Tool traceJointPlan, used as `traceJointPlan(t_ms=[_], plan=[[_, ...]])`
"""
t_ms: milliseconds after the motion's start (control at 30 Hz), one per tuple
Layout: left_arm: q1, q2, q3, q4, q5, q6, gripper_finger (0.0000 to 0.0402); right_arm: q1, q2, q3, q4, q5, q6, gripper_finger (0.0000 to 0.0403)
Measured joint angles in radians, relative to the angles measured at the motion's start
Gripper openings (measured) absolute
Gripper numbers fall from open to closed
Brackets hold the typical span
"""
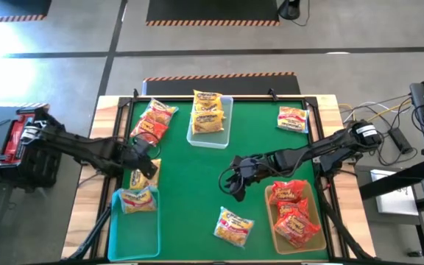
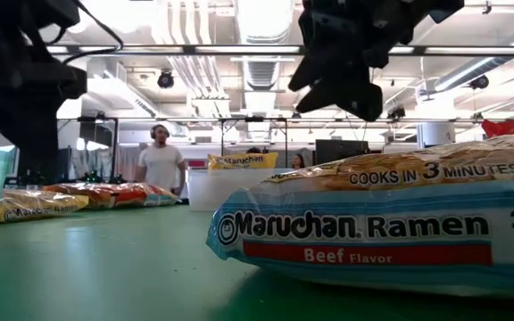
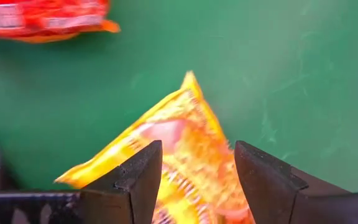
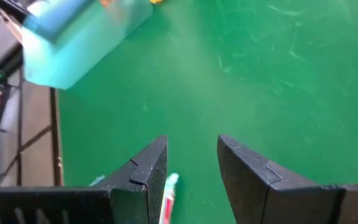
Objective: Sort Maruchan noodles
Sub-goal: Put the yellow noodle pack into the transparent bin
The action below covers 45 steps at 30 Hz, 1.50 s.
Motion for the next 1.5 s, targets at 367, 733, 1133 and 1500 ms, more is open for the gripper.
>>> traceJointPlan(t_ms=[367, 733, 1133, 1500], plan=[[0.0, 0.056, 0.042, -0.065, 0.045, -0.035, 0.0185, 0.0, -0.001, 0.0, -0.021, -0.008, -0.04, 0.013], [-0.001, 0.202, 0.043, -0.061, 0.177, -0.037, 0.0178, 0.0, -0.018, 0.0, -0.095, -0.05, -0.067, 0.013], [-0.001, 0.346, 0.043, 0.021, 0.212, -0.043, 0.0173, 0.0, -0.032, 0.0, -0.124, -0.105, -0.147, 0.013], [-0.001, 0.445, 0.049, 0.432, 0.198, 0.227, 0.0173, 0.0, -0.032, 0.0, -0.137, -0.132, -0.206, 0.013]])
